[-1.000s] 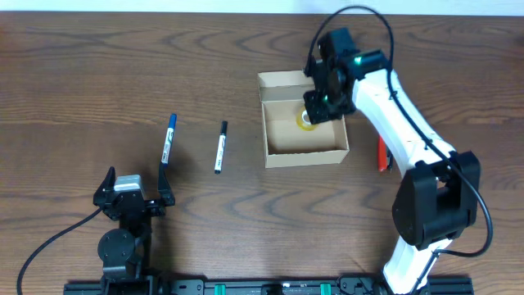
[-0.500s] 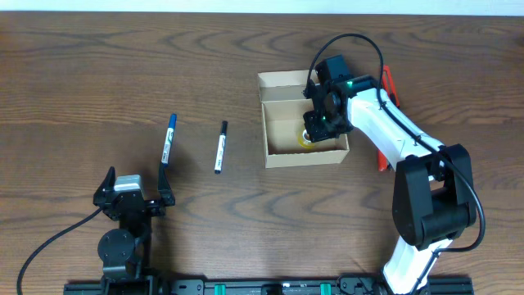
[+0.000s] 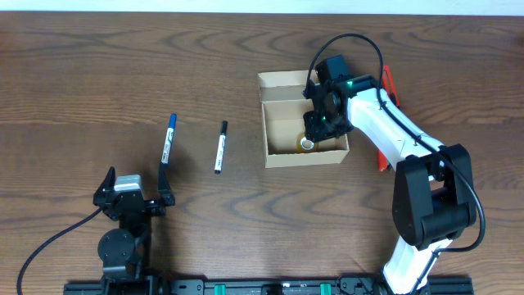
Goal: Pack container
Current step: 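Move the right gripper back over the red stapler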
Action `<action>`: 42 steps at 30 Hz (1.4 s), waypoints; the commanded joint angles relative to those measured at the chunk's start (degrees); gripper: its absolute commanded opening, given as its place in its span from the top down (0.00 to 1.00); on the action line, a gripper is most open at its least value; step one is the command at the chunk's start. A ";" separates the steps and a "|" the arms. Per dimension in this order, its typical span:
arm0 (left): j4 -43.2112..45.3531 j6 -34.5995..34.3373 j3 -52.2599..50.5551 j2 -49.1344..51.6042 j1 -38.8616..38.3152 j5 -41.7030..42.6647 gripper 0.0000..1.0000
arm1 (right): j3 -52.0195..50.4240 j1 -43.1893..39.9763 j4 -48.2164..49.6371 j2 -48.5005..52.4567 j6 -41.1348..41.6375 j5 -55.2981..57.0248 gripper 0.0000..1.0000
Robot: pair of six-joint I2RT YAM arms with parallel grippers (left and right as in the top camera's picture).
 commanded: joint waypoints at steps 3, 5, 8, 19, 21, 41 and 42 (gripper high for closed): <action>-3.02 0.79 -0.74 -0.37 0.22 0.96 0.05 | 8.35 0.33 -3.80 -0.37 -0.55 0.28 0.62; -3.02 0.79 -0.74 -0.37 0.22 0.96 0.05 | 12.85 0.33 -6.43 -0.37 -0.55 0.31 0.62; -3.02 0.79 -0.74 -0.37 0.22 0.96 0.05 | 20.26 0.15 -10.82 -0.37 -0.50 1.95 0.62; -3.02 0.79 -0.74 -0.37 0.22 0.96 0.05 | 42.49 -9.35 -20.41 -0.37 0.63 24.11 0.27; -3.02 0.79 -0.74 -0.37 0.22 0.96 0.05 | 42.45 -12.22 -21.18 -0.37 0.33 23.87 0.25; -3.02 0.79 -0.74 -0.37 0.22 0.96 0.05 | 40.68 -24.70 -31.39 2.93 -0.76 8.90 0.02; -3.02 0.79 -0.74 -0.37 0.22 0.96 0.05 | 39.82 -24.59 -32.89 3.02 -0.72 8.90 0.01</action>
